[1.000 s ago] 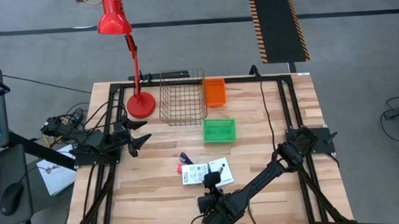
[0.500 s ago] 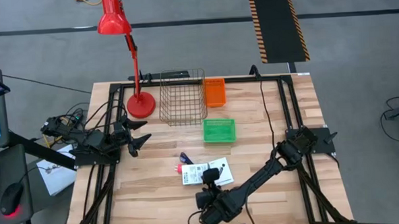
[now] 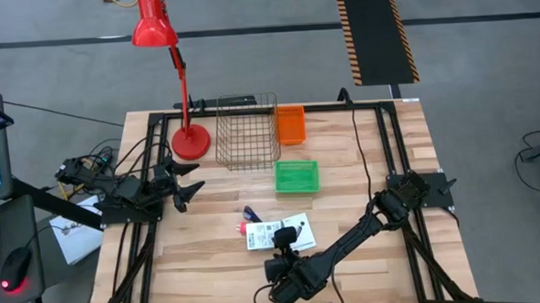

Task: Pick and place items into bin
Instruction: Put the left card reader box into the green bin

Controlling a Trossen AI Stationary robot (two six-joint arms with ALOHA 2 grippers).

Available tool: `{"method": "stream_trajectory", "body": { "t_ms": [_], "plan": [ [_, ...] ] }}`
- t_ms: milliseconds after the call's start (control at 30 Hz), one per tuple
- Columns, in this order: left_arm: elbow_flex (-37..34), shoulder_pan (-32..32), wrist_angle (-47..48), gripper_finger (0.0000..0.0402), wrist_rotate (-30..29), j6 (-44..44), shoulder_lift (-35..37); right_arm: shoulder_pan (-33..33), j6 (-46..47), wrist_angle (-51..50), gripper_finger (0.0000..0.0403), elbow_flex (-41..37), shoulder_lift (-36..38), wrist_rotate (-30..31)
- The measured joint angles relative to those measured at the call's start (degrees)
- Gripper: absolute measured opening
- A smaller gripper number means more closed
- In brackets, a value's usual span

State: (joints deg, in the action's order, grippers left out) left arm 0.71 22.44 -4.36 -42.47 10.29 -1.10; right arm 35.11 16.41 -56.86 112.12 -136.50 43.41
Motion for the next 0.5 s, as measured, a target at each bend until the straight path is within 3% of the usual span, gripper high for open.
{"method": "stream_trajectory", "body": {
  "t_ms": [500],
  "plan": [
    [0.0,0.0,-0.02,0.0314,0.01,0.0,-0.01,-0.34,-0.97,-0.11,0.027,-0.06,-3.48,-1.04]
  ]
}}
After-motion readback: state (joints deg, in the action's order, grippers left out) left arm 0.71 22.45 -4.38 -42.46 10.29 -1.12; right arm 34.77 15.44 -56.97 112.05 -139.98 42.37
